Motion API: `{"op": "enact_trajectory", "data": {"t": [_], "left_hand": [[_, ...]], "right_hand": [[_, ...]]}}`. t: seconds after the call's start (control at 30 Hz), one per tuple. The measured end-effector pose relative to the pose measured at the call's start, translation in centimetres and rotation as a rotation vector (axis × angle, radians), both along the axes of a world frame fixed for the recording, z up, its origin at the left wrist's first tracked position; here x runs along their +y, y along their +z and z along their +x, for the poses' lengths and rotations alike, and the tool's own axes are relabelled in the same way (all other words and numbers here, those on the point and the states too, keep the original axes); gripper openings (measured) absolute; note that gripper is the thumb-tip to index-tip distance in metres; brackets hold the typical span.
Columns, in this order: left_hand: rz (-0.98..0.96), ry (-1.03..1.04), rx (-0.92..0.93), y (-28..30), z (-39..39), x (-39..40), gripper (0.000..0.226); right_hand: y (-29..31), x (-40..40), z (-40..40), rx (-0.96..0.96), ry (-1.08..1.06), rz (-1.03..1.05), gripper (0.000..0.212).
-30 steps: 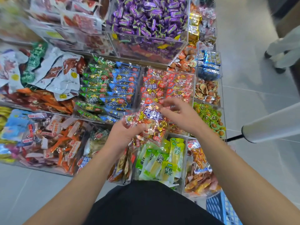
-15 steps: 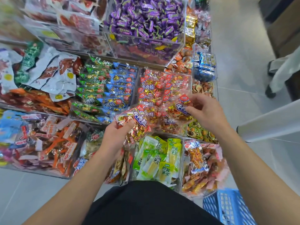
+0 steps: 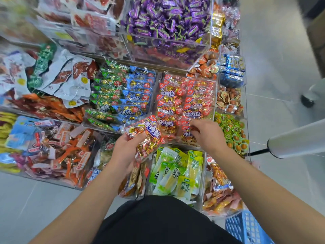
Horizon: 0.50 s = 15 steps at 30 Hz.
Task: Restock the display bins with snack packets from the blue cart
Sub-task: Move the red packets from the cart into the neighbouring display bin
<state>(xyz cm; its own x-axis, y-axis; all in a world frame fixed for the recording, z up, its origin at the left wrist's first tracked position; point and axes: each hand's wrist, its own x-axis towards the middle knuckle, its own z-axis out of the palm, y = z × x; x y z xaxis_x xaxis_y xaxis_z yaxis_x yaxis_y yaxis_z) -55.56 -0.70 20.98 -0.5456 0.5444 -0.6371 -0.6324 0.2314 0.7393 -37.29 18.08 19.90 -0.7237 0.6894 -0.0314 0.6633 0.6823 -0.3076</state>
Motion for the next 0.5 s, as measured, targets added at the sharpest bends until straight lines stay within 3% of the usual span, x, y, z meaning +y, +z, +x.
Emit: {"op": "enact_trajectory", "data": {"t": [0.17, 0.33, 0.5], "left_hand": [[-0.005, 0.017, -0.008, -0.1, -0.3, 0.1, 0.022], [-0.014, 0.007, -0.013, -0.3, -0.2, 0.1, 0.023], [-0.018, 0.001, -0.055, -0.2, 0.5, 0.4, 0.023]], "right_hand": [[-0.6, -0.8, 0.6, -0.087, 0.036, 0.064, 0.025], [-2.5, -0.9, -0.3, -0.032, -0.083, -0.044, 0.028], [-2.9, -0.8, 0.0, -0.058, -0.049, -0.126, 0.031]]}}
